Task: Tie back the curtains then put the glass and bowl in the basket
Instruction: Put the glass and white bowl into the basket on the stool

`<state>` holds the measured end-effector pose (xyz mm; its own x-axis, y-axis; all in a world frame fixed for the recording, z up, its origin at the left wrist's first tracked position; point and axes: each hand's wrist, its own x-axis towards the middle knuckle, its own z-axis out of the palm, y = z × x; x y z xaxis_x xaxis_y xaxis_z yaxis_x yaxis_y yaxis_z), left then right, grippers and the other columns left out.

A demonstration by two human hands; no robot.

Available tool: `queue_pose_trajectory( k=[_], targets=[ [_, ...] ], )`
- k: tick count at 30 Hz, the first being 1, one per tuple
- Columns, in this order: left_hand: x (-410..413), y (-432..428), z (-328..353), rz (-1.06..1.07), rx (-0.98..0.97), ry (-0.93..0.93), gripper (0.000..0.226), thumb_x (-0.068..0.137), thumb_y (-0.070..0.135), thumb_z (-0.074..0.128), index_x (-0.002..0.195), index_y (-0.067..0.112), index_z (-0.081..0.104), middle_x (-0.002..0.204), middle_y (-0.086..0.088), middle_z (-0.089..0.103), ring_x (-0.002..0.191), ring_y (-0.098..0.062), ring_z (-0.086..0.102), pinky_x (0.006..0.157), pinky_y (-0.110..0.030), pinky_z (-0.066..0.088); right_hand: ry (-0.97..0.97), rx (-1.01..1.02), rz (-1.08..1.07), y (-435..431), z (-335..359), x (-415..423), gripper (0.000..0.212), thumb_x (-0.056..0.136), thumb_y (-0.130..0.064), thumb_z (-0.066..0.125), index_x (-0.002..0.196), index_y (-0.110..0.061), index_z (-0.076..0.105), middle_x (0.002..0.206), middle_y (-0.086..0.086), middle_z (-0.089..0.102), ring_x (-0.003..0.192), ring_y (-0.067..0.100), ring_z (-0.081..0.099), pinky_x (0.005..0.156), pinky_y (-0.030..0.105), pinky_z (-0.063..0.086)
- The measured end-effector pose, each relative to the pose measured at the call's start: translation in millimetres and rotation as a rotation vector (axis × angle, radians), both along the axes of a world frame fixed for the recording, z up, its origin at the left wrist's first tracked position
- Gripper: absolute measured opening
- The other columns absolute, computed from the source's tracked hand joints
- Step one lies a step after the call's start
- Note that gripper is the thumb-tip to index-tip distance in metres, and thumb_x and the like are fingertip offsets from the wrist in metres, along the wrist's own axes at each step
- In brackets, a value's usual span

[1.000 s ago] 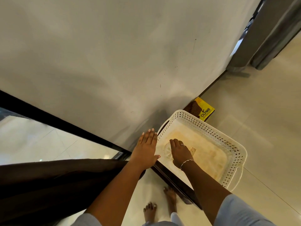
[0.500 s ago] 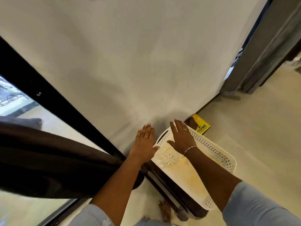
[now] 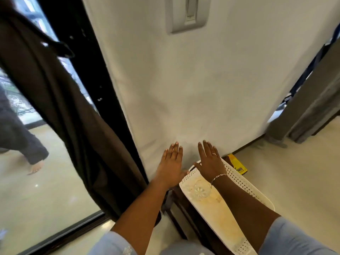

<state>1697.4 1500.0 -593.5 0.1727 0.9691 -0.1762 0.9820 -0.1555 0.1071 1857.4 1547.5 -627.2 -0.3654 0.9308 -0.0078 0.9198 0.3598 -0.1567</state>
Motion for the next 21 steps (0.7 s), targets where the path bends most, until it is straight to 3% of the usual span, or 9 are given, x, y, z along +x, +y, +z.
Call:
queue_pose_trajectory(
  k=[8,14,19,21],
  targets=[
    [-21,-82,13,0.039,0.015,-0.03,0.084,0.093,0.05,0.039,0.146,0.01,-0.013,0.155,-0.009,-0.02,0.143,-0.022,-0.02,0.119,-0.038,-0.008,-0.01,0.01,0.022,-68,14,-25,0.074,0.096,-0.041,0.039,0.148,-0.009,-0.002,0.156,0.016,-0.005,0.146,0.029,-0.004,0.116,0.035,-0.005],
    [-44,-180,28,0.021,0.078,0.004,0.084,0.093,0.048,0.04,0.147,0.008,-0.011,0.155,-0.009,-0.018,0.143,-0.022,-0.018,0.113,-0.033,-0.015,0.02,0.041,0.013,-144,26,-55,0.071,0.096,-0.037,0.039,0.149,-0.01,-0.001,0.157,0.014,-0.004,0.146,0.027,-0.002,0.118,0.034,-0.001],
    [-72,-275,23,0.118,0.108,0.021,0.084,0.093,0.047,0.041,0.146,0.009,-0.011,0.155,-0.009,-0.019,0.143,-0.022,-0.019,0.111,-0.031,-0.016,0.06,0.076,0.108,-224,16,-84,0.071,0.087,-0.031,0.059,0.142,0.002,0.028,0.148,0.027,0.028,0.138,0.041,0.026,0.115,0.049,0.022],
    [-88,-317,20,0.216,0.102,0.009,0.084,0.093,0.046,0.042,0.146,0.008,-0.01,0.155,-0.009,-0.018,0.143,-0.022,-0.018,0.116,-0.034,-0.011,0.042,0.084,0.172,-258,11,-99,0.073,0.089,-0.036,0.056,0.144,-0.001,0.025,0.149,0.024,0.026,0.139,0.039,0.024,0.115,0.047,0.02]
  ],
)
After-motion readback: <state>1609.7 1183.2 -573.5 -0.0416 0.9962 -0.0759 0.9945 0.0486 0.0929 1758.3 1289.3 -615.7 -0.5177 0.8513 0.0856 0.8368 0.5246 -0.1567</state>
